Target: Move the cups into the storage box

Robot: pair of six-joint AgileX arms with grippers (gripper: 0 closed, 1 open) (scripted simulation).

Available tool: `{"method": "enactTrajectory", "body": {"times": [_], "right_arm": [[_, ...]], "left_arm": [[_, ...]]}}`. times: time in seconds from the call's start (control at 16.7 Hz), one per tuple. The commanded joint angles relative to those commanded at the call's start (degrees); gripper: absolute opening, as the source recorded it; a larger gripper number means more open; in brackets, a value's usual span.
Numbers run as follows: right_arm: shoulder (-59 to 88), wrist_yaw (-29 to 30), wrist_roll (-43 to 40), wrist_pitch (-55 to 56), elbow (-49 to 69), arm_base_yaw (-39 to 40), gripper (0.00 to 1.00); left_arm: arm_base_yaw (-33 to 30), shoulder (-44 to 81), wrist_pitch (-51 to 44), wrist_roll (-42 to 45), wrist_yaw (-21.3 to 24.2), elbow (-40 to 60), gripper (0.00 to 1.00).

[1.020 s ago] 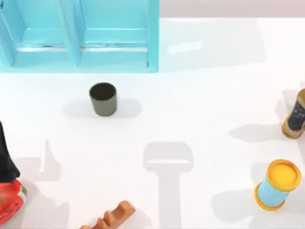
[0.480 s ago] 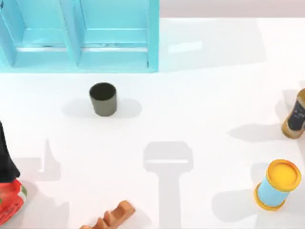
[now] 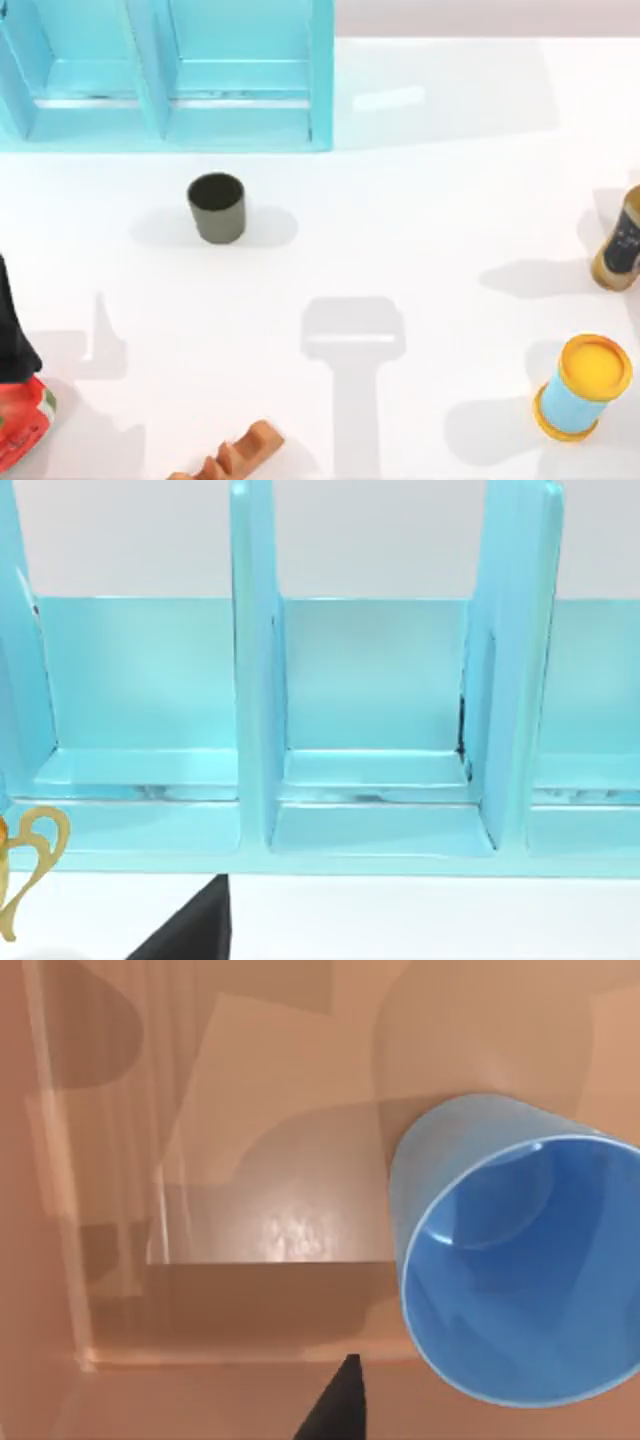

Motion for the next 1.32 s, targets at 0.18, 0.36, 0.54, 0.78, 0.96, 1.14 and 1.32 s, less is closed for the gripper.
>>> {"method": "enactTrajectory", "body": {"times": [0.18, 0.36, 0.54, 0.78, 0.96, 1.14, 1.32], "right_arm": [[0.0, 0.0, 0.0, 0.0, 0.0, 0.0, 1.0], [0.0, 0.0, 0.0, 0.0, 0.0, 0.0, 1.0], [0.0, 0.0, 0.0, 0.0, 0.0, 0.0, 1.0], [0.2, -0.06, -0.58, -2.3, 2.33, 0.38, 1.0], [0.5, -0.06, -0.87, -9.94, 10.0, 0.21, 1.0], [0.36, -0.02, -0.6, -18.89, 18.95, -0.19, 1.0], [0.02, -0.02, -0.37, -22.68, 22.73, -0.32, 1.0]], "left_arm": [[0.0, 0.0, 0.0, 0.0, 0.0, 0.0, 1.0], [0.0, 0.0, 0.0, 0.0, 0.0, 0.0, 1.0], [0.0, 0.0, 0.0, 0.0, 0.0, 0.0, 1.0], [0.0, 0.0, 0.0, 0.0, 0.0, 0.0, 1.0], [0.0, 0.0, 0.0, 0.0, 0.0, 0.0, 1.0], [0.0, 0.0, 0.0, 0.0, 0.0, 0.0, 1.0], [0.0, 0.0, 0.0, 0.0, 0.0, 0.0, 1.0]]}}
